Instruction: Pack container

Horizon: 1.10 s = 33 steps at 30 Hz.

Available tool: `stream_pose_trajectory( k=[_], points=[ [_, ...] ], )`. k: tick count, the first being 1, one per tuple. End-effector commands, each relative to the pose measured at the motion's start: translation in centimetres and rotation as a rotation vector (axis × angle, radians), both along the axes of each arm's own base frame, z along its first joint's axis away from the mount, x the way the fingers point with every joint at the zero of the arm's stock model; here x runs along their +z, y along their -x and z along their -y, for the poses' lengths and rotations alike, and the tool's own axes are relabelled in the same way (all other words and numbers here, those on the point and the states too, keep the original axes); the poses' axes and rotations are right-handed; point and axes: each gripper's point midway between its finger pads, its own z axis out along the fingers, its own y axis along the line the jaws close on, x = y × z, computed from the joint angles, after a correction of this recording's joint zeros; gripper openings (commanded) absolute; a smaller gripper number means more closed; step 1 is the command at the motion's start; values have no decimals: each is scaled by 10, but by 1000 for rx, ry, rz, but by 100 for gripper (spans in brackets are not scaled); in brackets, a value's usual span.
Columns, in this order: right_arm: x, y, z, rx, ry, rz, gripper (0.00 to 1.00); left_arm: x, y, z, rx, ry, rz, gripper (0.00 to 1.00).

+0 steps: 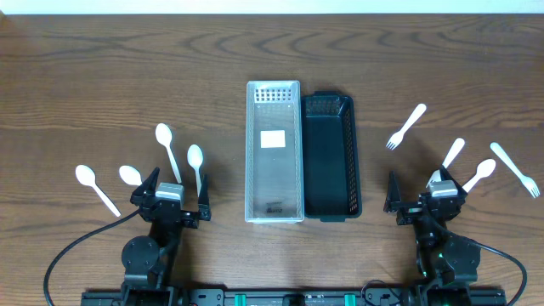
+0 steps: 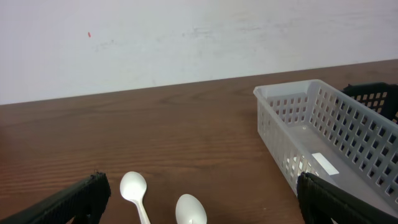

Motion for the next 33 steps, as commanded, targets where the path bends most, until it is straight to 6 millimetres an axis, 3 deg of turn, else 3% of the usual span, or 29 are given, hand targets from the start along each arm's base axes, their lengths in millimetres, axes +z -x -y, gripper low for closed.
stream_pose_trajectory(
  k=[1, 14, 19, 22, 25, 28, 33],
  points=[
    [-1, 0, -3, 13, 2, -3, 99, -16, 1, 5, -27, -3, -45, 98],
    [-1, 1, -5, 23, -1, -2, 99, -15, 1, 5, -27, -3, -43, 98],
    [2, 0, -2, -1, -110, 1, 99, -11, 1, 5, -21, 46, -34, 98],
    [16, 1, 0, -14, -230, 19, 99, 3, 2, 4, -7, 186, -32, 98],
    [47, 4, 13, -81, -257, 74, 99, 28, 4, 2, 16, 323, -46, 98],
    [76, 5, 26, -148, -254, 76, 99, 51, 7, 2, 27, 326, -104, 98],
    [97, -14, 27, -166, -244, -105, 99, 88, -7, 3, 52, 311, -252, 98]
  ],
)
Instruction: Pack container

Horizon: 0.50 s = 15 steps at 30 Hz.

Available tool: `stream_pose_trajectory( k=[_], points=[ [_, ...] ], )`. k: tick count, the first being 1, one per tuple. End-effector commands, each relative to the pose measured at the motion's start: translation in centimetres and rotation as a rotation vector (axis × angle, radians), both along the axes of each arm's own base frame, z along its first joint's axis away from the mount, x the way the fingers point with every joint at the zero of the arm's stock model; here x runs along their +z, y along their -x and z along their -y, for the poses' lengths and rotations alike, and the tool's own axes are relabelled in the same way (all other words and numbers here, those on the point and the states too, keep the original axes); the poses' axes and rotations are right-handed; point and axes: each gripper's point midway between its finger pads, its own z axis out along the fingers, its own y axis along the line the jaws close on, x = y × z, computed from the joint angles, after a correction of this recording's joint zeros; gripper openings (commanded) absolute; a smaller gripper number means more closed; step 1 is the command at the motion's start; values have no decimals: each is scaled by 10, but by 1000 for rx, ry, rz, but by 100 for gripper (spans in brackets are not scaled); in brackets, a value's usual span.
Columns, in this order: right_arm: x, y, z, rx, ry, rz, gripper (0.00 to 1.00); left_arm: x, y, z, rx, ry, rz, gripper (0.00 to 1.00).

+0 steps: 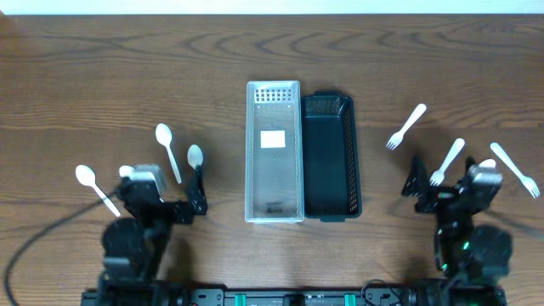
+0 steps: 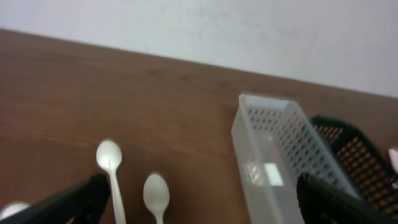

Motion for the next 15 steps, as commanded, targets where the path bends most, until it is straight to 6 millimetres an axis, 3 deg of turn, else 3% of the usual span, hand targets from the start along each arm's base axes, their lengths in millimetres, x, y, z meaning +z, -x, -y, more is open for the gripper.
stream_pose_trajectory(
  k=[1, 8, 11, 15],
  points=[
    [21, -15, 5, -24, -27, -98, 99, 35, -14, 2, 4, 28, -60, 98],
    [37, -52, 3, -15, -34, -493, 99, 45, -48, -9, 61, 2, -453, 98],
    [36, -62, -1, 5, -47, -674, 99, 41, -57, -19, 75, -29, -628, 98],
    [30, -87, -5, 31, -54, -762, 99, 22, -70, -27, 87, -41, -759, 98]
  ],
)
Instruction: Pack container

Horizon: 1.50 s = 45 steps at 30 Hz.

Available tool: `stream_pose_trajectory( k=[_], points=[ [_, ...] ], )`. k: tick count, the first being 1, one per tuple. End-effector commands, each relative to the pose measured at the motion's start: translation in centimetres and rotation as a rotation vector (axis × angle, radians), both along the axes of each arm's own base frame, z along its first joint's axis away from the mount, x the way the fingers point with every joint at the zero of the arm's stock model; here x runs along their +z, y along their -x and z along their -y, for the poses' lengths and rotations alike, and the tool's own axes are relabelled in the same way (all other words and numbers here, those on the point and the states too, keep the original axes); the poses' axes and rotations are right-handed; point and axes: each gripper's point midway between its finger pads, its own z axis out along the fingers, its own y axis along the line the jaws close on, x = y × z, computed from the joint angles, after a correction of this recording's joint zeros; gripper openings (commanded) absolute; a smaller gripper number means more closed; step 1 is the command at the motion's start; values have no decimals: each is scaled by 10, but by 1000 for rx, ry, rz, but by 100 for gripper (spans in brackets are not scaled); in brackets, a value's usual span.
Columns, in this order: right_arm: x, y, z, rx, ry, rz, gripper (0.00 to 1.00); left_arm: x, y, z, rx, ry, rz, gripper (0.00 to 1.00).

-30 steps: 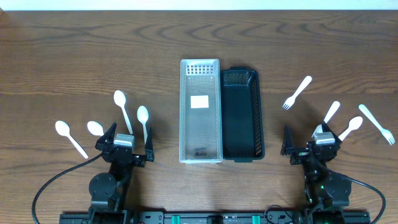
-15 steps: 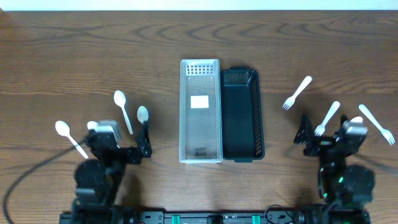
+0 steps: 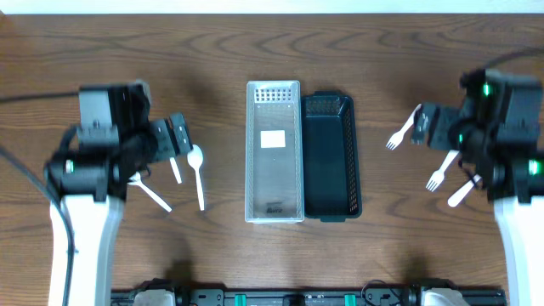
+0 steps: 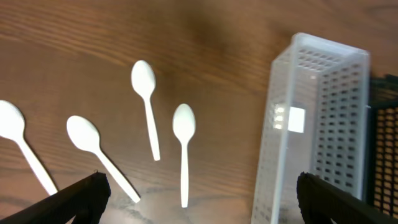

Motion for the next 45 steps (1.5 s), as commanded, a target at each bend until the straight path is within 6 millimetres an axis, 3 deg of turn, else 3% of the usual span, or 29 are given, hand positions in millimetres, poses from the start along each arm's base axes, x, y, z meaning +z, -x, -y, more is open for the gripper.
stream_pose_trajectory(
  k=[1, 2, 3, 7, 10, 16, 22, 29, 45],
  points=[
    [-2, -22, 1, -2, -12, -17, 99, -11, -11, -6, -4, -14, -62, 98],
    [-8, -31, 5, -38, -19, -22, 91, -18, -14, -7, -4, -14, -87, 98],
    [-16, -38, 12, -107, -40, -37, 88, -24, -15, -6, -5, -13, -109, 98],
    [-66, -52, 37, -368, -113, -165, 99, -43, -19, -7, -5, -11, -173, 98],
    [-112, -60, 45, -452, -144, -283, 99, -49, -21, -7, -5, -10, -193, 98],
    [-183, -66, 47, -471, -128, -460, 99, -50, -22, -7, -5, -11, -197, 98],
    [-229, -71, 40, -464, -150, -548, 99, -50, -21, -7, -5, -10, -197, 98],
    [-247, -76, 40, -497, -167, -556, 99, -50, -21, -7, -5, -10, -197, 98],
    [-247, -97, 28, -493, -146, -475, 99, -50, -21, -7, -5, -10, -197, 98]
  ],
)
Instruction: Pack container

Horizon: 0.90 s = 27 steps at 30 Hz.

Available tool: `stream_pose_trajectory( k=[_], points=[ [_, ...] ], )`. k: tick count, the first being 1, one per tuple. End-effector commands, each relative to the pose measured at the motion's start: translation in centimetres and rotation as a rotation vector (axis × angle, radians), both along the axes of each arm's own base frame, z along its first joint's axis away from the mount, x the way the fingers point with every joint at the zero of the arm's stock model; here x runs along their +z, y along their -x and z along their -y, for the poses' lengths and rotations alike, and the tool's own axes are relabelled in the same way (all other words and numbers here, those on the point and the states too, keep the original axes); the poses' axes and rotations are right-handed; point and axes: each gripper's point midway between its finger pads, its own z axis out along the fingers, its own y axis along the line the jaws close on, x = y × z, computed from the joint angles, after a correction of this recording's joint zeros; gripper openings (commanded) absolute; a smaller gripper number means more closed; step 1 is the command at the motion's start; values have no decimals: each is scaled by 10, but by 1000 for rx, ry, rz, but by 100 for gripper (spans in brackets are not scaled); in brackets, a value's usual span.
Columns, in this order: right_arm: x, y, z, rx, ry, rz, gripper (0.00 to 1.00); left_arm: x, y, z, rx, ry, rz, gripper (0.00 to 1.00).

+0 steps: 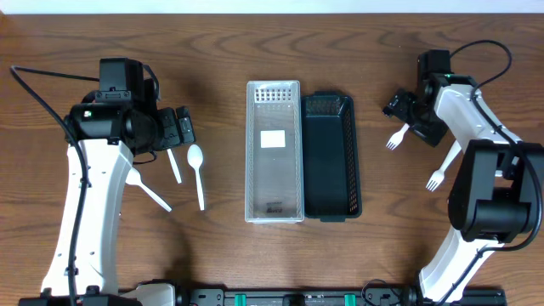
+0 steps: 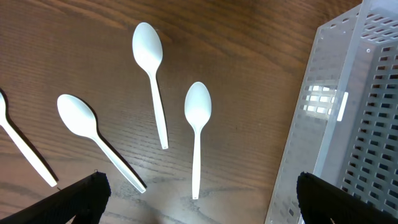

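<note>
A clear perforated basket (image 1: 274, 153) (image 2: 348, 118) stands mid-table with a black basket (image 1: 333, 157) touching its right side; both hold no cutlery. Several white plastic spoons lie left of them: one (image 1: 196, 174) (image 2: 198, 127), one (image 2: 150, 78) beside it, one (image 2: 93, 137) further left. My left gripper (image 1: 172, 129) (image 2: 199, 202) hovers open above these spoons, holding nothing. A white fork (image 1: 395, 138) lies at the far right, its handle under my right gripper (image 1: 411, 117), whose fingers look spread to either side of it. A second fork (image 1: 442, 170) lies below.
The left arm's cable loops across the far left of the table, the right arm's across the far right. The wooden table runs bare behind and in front of the baskets.
The left gripper has dropped closer to the spoons, which now look larger in its wrist view. The right gripper has moved up and left onto the fork near the black basket.
Both arms sat folded at the table's front edge with grippers open. Then they had lifted a little, the left camera still facing the back wall. Then both were raised over their cutlery, looking down. Now each hovers close over its pieces.
</note>
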Motion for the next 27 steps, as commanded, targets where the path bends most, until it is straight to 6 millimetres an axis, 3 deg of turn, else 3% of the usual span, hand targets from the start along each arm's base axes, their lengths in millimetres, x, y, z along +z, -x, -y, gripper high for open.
stream_pose_trajectory(
  k=[1, 8, 15, 27],
  points=[
    [-6, -4, 0, -17, 13, -4, 99, 5, -2, -2, -8, -6, 13, 98],
    [-36, 5, -3, -14, -5, -80, 99, 5, -2, -2, -8, -6, 13, 98],
    [-41, 7, -4, -13, -9, -93, 97, 5, -2, -2, -8, -6, 13, 98],
    [-41, 9, -4, -12, -9, -102, 37, 5, -2, -2, -8, -6, 13, 98]
  ],
)
